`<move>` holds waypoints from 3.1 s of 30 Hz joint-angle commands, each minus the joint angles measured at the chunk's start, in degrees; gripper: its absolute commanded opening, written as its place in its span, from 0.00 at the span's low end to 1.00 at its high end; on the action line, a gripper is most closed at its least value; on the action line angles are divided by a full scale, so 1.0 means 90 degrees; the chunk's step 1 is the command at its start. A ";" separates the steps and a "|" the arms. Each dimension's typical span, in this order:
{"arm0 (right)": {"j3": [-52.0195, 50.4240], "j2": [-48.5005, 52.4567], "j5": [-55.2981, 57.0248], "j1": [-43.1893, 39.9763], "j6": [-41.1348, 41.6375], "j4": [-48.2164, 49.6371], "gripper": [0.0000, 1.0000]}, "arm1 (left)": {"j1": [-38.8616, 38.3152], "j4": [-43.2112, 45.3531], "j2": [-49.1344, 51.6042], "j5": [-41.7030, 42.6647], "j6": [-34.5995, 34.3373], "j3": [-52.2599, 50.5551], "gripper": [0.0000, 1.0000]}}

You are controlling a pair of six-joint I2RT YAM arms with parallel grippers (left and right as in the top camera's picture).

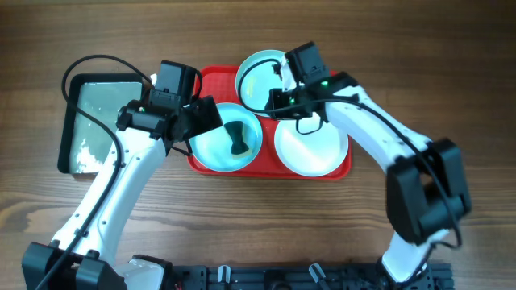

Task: Clean dirty plates on tray and stack at the side
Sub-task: 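Reach the right gripper to the left plate's rim and grip it, then scrub the left plate with the sponge while the right gripper holds it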

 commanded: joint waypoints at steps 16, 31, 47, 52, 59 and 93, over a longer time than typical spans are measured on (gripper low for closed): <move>0.0068 0.0816 0.0202 0.0466 0.0194 0.0321 0.25 | 0.0022 0.0095 0.0525 0.0325 -0.0015 0.0041 1.00; 0.0066 0.0940 0.0393 0.0466 0.0345 -0.0119 0.20 | 0.0022 0.0328 0.1326 0.1226 0.0325 0.0039 0.99; 0.0066 0.0954 0.0345 0.0478 0.0510 -0.0129 0.04 | -0.0651 0.1180 0.2645 0.1515 0.0328 0.0039 0.89; 0.0066 0.0954 0.0345 0.0478 0.0522 -0.0119 0.04 | -0.0775 0.1319 0.2837 0.1848 0.0636 0.0039 0.84; 0.0066 0.0954 0.0345 0.0478 0.0512 -0.0131 0.04 | -0.0770 0.1358 0.2861 0.1501 0.0627 0.0039 0.25; 0.0066 0.0954 0.0296 0.0478 0.0495 -0.0180 0.04 | -0.0765 0.1404 0.2465 0.0981 0.0474 0.0311 0.04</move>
